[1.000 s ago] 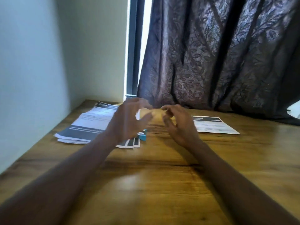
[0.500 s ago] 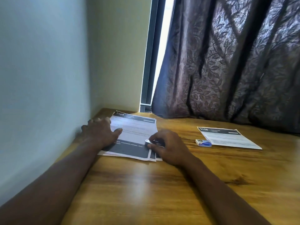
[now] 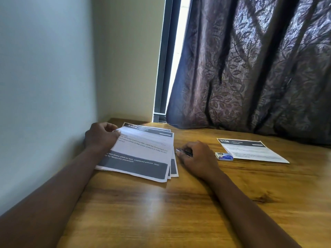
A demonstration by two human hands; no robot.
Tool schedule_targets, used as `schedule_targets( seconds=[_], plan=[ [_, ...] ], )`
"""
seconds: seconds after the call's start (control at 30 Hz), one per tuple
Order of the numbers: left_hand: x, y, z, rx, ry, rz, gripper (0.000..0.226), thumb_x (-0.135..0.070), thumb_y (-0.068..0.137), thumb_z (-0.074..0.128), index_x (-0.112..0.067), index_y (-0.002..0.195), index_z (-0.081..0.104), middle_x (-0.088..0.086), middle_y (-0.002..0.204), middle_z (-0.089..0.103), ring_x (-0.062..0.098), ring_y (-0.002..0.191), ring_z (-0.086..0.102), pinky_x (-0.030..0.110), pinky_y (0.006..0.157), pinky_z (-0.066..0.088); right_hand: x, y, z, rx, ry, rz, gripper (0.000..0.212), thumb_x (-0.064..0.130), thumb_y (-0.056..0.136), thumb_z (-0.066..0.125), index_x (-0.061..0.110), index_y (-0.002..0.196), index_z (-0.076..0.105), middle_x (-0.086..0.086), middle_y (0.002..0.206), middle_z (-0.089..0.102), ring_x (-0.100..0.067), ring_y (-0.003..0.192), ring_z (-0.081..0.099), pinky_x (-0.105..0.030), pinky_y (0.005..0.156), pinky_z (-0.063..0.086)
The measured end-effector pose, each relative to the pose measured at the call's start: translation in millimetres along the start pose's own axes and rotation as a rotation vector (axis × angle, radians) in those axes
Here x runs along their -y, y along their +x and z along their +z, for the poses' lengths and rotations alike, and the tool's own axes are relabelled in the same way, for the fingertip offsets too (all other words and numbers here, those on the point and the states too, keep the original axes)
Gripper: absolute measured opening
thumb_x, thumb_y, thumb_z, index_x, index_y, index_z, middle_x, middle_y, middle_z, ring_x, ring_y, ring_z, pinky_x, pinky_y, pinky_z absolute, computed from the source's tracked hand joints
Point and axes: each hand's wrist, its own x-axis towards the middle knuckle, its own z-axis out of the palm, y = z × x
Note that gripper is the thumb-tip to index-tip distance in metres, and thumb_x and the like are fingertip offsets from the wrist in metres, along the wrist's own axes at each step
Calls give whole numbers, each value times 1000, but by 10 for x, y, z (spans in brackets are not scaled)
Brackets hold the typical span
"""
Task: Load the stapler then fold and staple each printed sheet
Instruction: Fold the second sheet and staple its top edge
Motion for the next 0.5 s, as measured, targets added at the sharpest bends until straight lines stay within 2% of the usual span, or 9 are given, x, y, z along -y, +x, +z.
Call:
schedule_targets(
  seconds=[0.07, 0.13, 0.2, 0.27, 0.33, 0.5],
  plan=[
    [-16, 17, -11, 2, -87, -36, 8, -29, 81, 79, -23, 87, 77, 0, 96, 77, 26, 100, 69, 37, 96, 53, 15, -1, 10, -9, -1, 3, 30, 54, 92, 59, 30, 108, 68, 6, 108, 60, -17, 105, 53, -44, 93, 48],
    [-44, 56, -59, 90, -322, -83, 2, -20, 80, 79, -20, 81, 77, 3, 90, 77, 26, 87, 71, 38, 88, 58, 51, 0, -5, -48, -2, -9, 34, 56, 94, 55, 33, 117, 63, 7, 117, 57, -16, 112, 50, -44, 98, 45],
    [-119, 63, -138, 224, -562, -127, 8, -7, 85, 75, -14, 88, 77, 11, 90, 75, 23, 71, 71, 30, 70, 61, 103, 4, -30, -99, 38, -38, 38, 55, 97, 51, 33, 125, 61, 6, 125, 55, -15, 117, 48, -44, 101, 43],
    [-193, 28, -216, 335, -707, -143, 13, -3, 90, 70, -10, 100, 76, 13, 87, 74, 17, 60, 71, 24, 57, 59, 144, -5, -23, -122, 95, -64, 41, 57, 97, 49, 34, 129, 59, 6, 128, 55, -14, 117, 47, -46, 101, 44],
    [-247, -3, -283, 402, -803, -122, 15, -6, 92, 68, -13, 103, 76, 9, 82, 74, 15, 59, 71, 23, 54, 59, 164, -30, 8, -110, 145, -90, 44, 62, 95, 47, 38, 130, 57, 9, 128, 54, -11, 116, 46, -48, 101, 45],
    [-406, -36, -399, 415, -960, -33, 14, -15, 87, 70, -20, 98, 76, 2, 75, 75, 14, 62, 71, 22, 58, 60, 217, -45, -20, -97, 258, -215, 61, 73, 93, 31, 36, 136, 52, 14, 134, 56, -9, 122, 46, -48, 104, 42]
  ],
)
